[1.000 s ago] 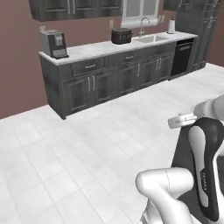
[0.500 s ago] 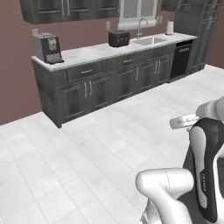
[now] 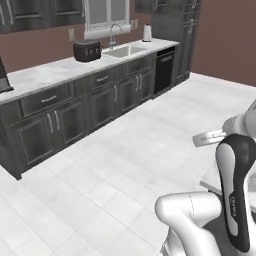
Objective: Pick the cheese from the counter and place it in the microwave.
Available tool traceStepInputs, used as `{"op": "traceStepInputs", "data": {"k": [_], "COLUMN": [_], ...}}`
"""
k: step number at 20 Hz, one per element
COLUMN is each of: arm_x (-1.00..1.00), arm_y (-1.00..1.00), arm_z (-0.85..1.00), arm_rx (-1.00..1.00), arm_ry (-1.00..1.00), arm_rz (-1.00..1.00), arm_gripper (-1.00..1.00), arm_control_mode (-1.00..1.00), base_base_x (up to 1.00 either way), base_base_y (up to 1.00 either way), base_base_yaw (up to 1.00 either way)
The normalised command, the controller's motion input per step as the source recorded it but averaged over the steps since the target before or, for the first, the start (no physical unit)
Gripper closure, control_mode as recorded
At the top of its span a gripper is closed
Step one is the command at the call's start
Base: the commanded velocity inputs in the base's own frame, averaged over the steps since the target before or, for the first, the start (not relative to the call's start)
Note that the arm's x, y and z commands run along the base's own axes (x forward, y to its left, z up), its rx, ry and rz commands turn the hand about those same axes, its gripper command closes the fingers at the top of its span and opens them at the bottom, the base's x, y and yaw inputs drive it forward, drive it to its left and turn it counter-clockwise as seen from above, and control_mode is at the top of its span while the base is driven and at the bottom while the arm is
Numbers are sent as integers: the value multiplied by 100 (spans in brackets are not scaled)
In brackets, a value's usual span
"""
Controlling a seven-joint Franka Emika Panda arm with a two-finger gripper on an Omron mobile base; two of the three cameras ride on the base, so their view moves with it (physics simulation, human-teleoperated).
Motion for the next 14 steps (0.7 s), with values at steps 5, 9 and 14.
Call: {"op": "traceStepInputs", "data": {"k": [5, 9, 14], "arm_x": [0, 0, 0], "arm_y": [0, 0, 0], "arm_z": [0, 0, 0], "arm_rx": [0, 0, 0], "arm_ry": [0, 0, 0], "arm_rz": [0, 0, 0], "arm_gripper": [-100, -100, -100], "arm_control_mode": [100, 100, 100], "base_base_x": [-12, -50, -32], "base_base_y": [-6, 0, 9], "base_base_yaw": [-49, -31, -15]}}
